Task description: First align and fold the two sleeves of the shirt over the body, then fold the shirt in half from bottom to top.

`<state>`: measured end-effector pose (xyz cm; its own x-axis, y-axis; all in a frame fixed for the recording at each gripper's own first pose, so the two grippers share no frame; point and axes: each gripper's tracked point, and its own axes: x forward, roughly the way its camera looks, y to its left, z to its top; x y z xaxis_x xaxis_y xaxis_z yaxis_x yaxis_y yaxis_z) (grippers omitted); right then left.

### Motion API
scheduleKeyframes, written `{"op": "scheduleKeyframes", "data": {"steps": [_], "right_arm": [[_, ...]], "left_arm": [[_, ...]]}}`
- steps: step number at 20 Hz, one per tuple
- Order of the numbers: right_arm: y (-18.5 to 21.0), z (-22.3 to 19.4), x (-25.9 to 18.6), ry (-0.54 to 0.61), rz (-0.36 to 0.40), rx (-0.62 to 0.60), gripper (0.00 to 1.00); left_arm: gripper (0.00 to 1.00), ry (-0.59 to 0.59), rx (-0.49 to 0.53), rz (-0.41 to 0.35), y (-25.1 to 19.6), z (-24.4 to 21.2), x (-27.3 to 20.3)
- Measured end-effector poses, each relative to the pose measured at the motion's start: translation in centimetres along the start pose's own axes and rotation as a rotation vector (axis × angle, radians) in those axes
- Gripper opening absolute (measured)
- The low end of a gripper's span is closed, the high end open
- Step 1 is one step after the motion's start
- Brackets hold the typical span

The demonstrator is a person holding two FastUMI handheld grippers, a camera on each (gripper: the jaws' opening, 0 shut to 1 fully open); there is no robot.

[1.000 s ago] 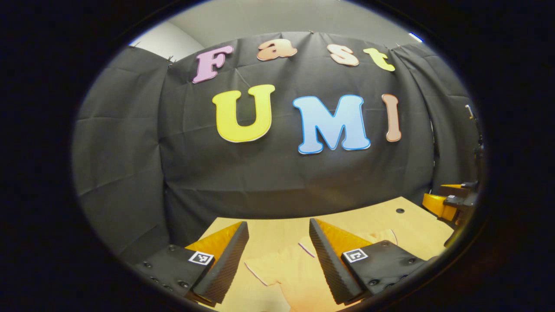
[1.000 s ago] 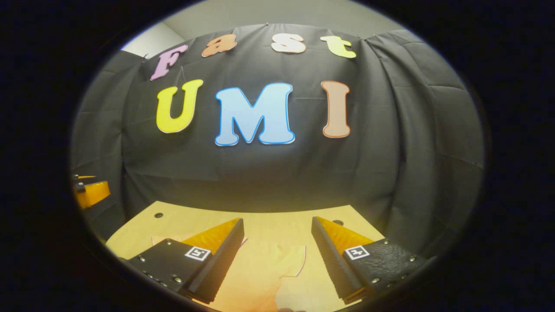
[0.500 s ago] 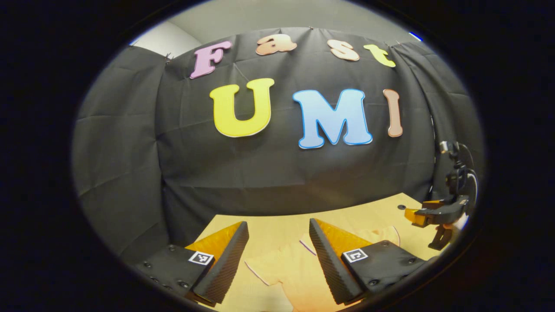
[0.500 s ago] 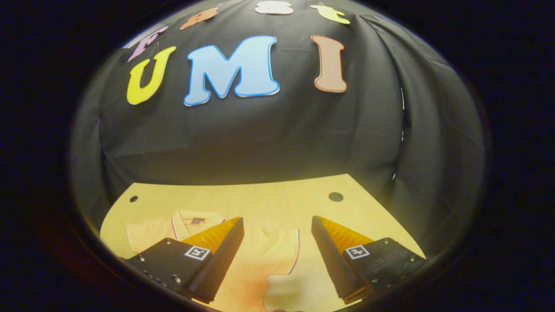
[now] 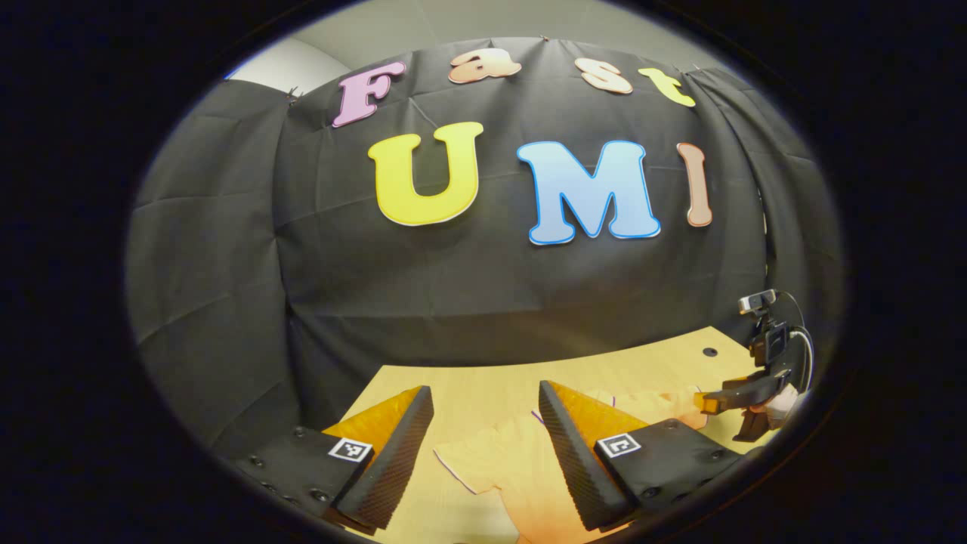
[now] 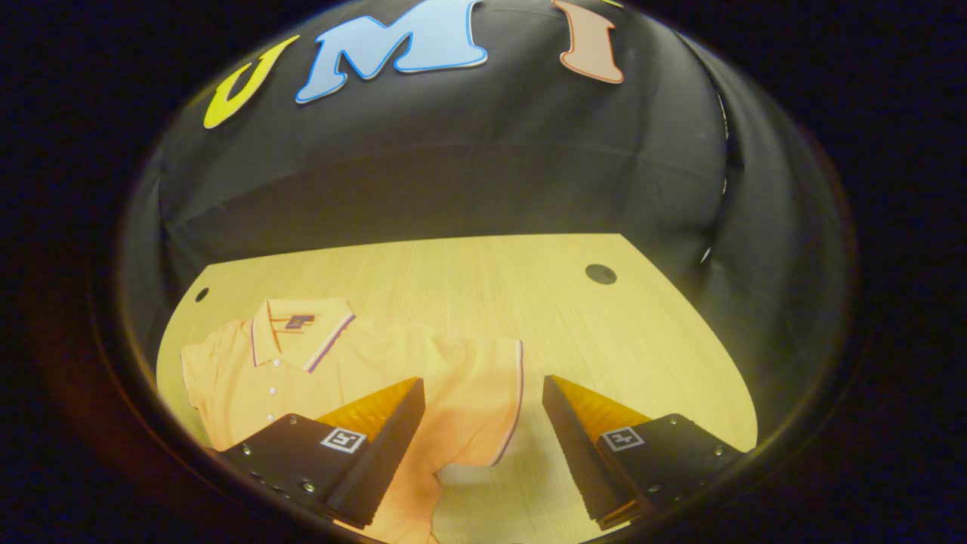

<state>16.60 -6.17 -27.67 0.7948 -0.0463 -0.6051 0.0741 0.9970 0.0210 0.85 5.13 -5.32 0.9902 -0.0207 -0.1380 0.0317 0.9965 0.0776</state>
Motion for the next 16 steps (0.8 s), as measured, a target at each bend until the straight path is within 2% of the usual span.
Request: {"op": "scheduleKeyframes", "data": {"steps": [9,12,13,14,15,16], "right_arm": [[0.3,-3.8,2.5,0.112,0.02,0.003,0.97],[0.5,-4.7,2.8,0.142,0.028,0.008,0.93],[0.5,-5.1,3.0,0.151,0.037,0.013,0.83],[0.4,-5.3,2.5,0.174,0.033,0.011,0.83],[0.4,-5.3,3.4,0.149,0.037,0.01,0.76],[0.4,-5.5,3.3,0.165,0.042,0.007,0.76]], "left_arm": [[0.93,0.029,-0.008,-0.002,0.1,-0.9,0.9],[0.93,0.029,-0.001,0.001,0.1,-1.0,1.1],[0.93,0.028,-0.002,0.002,0.2,-1.1,1.1],[0.93,0.029,-0.002,0.002,0.1,-1.1,1.1],[0.93,0.03,-0.002,0.004,0.1,-1.2,1.1],[0.93,0.029,-0.001,0.005,0.1,-1.2,1.2]]}}
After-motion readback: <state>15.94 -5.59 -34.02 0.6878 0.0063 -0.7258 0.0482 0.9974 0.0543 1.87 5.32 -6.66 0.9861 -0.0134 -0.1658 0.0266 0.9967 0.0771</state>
